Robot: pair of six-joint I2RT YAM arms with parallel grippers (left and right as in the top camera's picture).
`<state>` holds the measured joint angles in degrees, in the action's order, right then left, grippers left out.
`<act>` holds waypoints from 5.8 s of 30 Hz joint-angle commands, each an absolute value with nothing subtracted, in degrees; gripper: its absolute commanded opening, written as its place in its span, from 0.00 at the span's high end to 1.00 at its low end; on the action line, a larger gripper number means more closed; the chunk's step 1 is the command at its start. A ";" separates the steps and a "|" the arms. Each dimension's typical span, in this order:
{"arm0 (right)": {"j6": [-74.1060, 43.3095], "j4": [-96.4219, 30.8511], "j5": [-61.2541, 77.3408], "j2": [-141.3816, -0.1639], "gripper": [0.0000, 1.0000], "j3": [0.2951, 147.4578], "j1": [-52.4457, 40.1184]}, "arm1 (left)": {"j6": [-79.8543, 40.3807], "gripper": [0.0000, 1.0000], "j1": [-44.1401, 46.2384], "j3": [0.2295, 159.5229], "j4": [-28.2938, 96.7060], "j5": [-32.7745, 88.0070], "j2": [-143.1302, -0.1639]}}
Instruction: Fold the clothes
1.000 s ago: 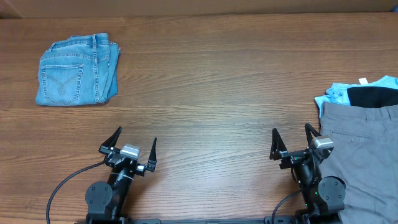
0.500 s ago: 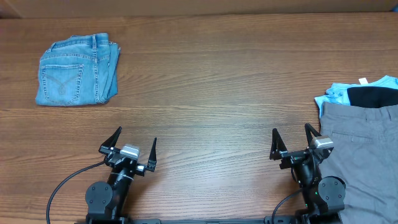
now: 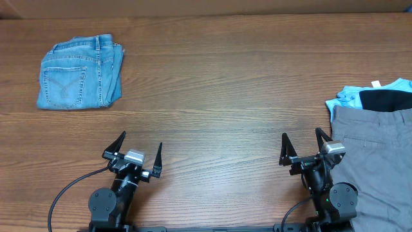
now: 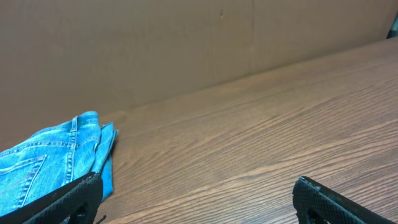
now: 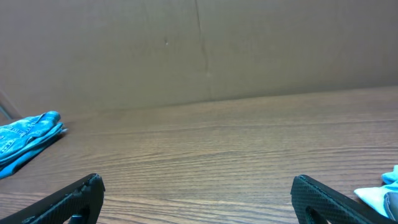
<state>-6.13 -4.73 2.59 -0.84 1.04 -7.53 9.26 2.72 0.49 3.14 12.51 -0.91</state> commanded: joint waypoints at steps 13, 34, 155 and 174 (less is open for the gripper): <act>-5.96 -4.60 2.63 -0.27 0.00 0.45 -7.27 | 10.11 0.00 3.07 0.27 2.96 13.54 -0.25; -5.98 -4.43 2.68 -0.27 0.00 0.45 -7.27 | 10.11 0.00 3.07 0.27 2.96 13.54 -0.25; -24.23 -45.54 -16.51 -106.76 0.87 70.43 14.50 | -4.27 0.00 3.03 77.10 63.88 18.92 -74.26; -20.49 -61.06 -8.43 -94.74 0.96 96.01 9.89 | -4.25 0.00 3.03 77.10 64.49 18.87 -74.24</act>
<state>-22.98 -61.65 -14.44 -99.77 90.65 12.97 -3.53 2.72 75.77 64.55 17.91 -74.06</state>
